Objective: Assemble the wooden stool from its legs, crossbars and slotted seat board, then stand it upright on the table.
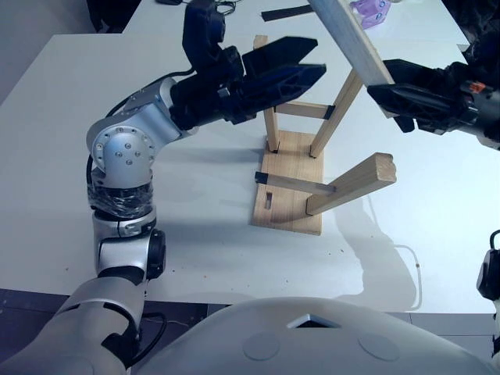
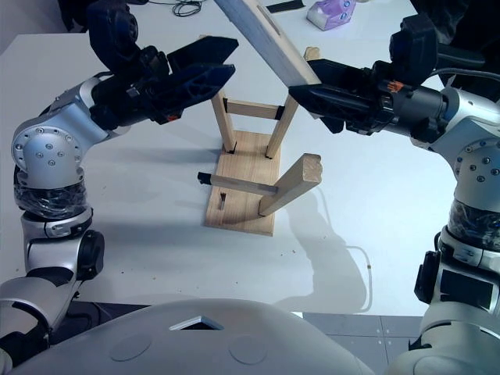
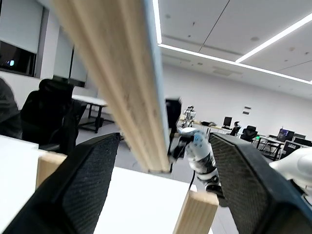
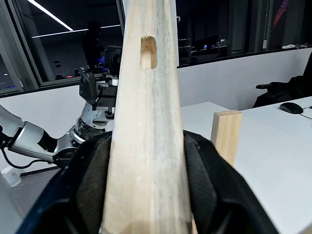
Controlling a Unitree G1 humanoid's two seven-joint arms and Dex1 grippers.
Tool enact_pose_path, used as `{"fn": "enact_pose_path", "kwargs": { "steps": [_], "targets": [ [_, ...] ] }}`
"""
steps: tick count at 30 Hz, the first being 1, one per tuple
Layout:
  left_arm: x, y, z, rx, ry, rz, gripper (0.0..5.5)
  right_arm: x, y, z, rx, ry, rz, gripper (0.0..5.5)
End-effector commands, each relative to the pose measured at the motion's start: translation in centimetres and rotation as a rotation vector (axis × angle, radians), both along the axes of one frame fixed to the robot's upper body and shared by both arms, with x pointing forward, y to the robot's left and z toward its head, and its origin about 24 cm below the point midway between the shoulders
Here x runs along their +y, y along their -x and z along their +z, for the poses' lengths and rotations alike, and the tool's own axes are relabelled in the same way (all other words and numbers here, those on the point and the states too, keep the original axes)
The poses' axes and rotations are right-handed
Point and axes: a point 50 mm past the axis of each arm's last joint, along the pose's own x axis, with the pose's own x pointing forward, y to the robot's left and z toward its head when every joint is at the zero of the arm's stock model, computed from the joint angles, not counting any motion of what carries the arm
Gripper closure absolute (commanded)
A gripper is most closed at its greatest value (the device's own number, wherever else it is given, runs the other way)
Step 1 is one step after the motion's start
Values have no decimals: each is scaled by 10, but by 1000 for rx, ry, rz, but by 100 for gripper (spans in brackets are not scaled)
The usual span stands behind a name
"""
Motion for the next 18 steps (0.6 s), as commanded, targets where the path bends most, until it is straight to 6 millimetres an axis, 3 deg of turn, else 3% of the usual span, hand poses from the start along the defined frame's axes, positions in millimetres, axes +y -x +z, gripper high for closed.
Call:
{"fn": "enact_pose_path", "kwargs": {
  "steps": [1, 18],
  "targets": [
    [-5, -3, 10, -10, 31, -12, 211, 6, 1, 4, -14, 10, 54, 344],
    [-9, 1, 8, -30, -5, -45, 211, 12, 7, 1, 1, 88, 148, 344]
  ]
}}
